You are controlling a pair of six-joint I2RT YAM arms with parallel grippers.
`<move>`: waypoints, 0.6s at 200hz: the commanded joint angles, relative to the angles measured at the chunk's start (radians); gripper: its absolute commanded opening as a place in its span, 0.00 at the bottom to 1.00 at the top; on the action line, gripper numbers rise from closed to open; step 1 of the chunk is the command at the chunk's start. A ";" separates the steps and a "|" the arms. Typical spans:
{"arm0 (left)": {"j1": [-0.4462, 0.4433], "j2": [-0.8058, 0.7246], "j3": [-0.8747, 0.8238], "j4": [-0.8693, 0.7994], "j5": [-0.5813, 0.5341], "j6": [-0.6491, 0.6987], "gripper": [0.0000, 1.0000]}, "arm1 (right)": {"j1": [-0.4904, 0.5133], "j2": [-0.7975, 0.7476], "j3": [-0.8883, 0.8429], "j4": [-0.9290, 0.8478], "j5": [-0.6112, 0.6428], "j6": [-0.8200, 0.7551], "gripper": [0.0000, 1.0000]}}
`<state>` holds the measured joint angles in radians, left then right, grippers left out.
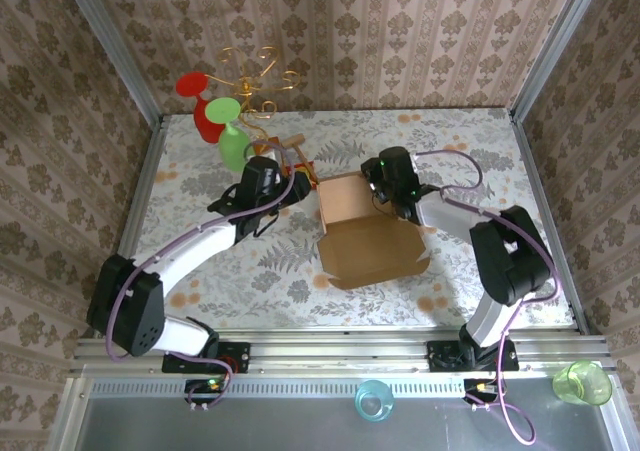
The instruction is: Fold the paper box
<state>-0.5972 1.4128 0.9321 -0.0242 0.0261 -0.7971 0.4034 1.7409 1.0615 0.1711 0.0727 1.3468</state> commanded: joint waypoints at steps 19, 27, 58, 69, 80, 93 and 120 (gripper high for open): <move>-0.029 0.062 0.005 -0.041 0.007 0.040 0.53 | -0.040 0.069 0.202 -0.291 -0.057 -0.135 0.60; -0.032 0.073 0.004 -0.040 0.009 0.045 0.53 | -0.040 0.061 0.228 -0.320 -0.051 -0.162 0.62; -0.047 0.112 0.015 -0.054 0.007 0.080 0.54 | -0.041 -0.005 0.250 -0.365 -0.042 -0.242 0.67; -0.044 0.126 0.016 -0.048 0.016 0.081 0.54 | -0.041 -0.045 0.232 -0.357 -0.048 -0.263 0.68; -0.044 0.142 0.017 -0.042 0.024 0.085 0.54 | -0.039 -0.090 0.211 -0.354 -0.043 -0.284 0.69; -0.045 0.158 0.023 -0.031 0.035 0.092 0.54 | -0.042 -0.135 0.191 -0.371 -0.031 -0.312 0.72; -0.056 0.171 0.031 -0.010 0.038 0.099 0.54 | -0.056 -0.207 0.149 -0.404 -0.020 -0.365 0.73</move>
<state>-0.6388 1.5749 0.9325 -0.0597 0.0475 -0.7307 0.3588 1.6089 1.2572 -0.1772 0.0292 1.0653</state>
